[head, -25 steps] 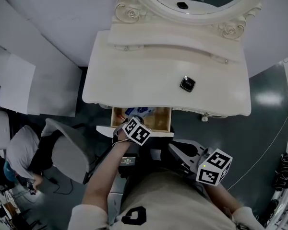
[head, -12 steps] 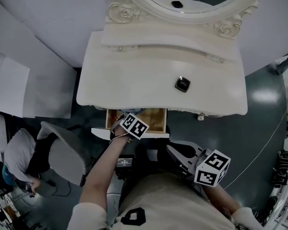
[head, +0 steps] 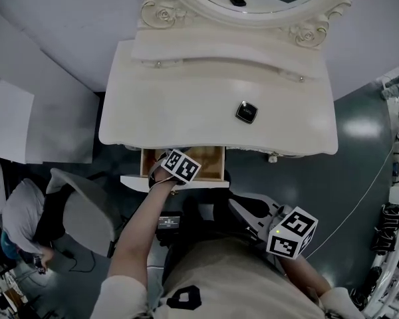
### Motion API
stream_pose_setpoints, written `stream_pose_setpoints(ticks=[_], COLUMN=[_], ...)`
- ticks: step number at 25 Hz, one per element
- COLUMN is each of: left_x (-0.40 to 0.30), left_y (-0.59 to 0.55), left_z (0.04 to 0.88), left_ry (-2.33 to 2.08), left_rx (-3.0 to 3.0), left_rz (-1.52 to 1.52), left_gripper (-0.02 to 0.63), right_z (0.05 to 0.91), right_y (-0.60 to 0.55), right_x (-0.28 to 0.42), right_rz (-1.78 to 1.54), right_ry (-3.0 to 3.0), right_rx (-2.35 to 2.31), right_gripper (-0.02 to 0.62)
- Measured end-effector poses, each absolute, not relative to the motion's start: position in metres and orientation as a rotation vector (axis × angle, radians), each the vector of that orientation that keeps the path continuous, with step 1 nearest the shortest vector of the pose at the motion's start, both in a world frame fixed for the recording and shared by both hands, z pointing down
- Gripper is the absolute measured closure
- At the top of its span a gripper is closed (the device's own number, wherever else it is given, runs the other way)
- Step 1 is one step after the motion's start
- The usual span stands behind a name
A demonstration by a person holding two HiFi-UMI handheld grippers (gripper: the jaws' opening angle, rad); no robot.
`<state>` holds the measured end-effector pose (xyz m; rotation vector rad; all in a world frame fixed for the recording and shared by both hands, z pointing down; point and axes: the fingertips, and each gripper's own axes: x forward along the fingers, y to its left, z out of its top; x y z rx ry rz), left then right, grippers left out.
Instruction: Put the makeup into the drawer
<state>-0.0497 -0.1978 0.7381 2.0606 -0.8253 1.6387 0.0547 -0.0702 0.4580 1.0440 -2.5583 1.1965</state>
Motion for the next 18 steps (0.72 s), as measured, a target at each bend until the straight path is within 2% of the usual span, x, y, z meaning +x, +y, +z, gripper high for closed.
stream_pose_setpoints(ticks=[5,6,7,8,14,18], left_x=[-0.053,-0.053,-0.054,-0.056,-0.070,-0.076], left_y=[-0.194,-0.193,-0.192,-0.192,-0.189,-0.179], left_z=[0.737,0.736,0.734,0.731,0.703,0.665], left_ry=[-0.820,-0.815,-0.813,-0.817,-0.868,-0.910], left_rx=[2.059,2.055,2.048,2.044,2.092,2.145], left_rz=[1.611,1.597,1.581,1.566,1.499,1.336], left_gripper=[0.547,0.520,0.453,0.416,0.416,0.416], right_z=[0.458,0.457,0.456,0.455,0.452,0.448], right_y=[-0.065,-0.065,-0.064,-0.064,-0.060,-0.057], right_x=[0.053,0.053,0.051,0.048,0.032,0.027], right_rz=[1.185,1.183,1.180,1.177,1.146,1.131], right_ry=[-2.547,-2.550,-2.556,-2.562,-2.584,-2.598], right_rx=[1.050,1.048,1.043,1.037,1.008,1.016], right_gripper=[0.569,0.569,0.569,0.569,0.568,0.569])
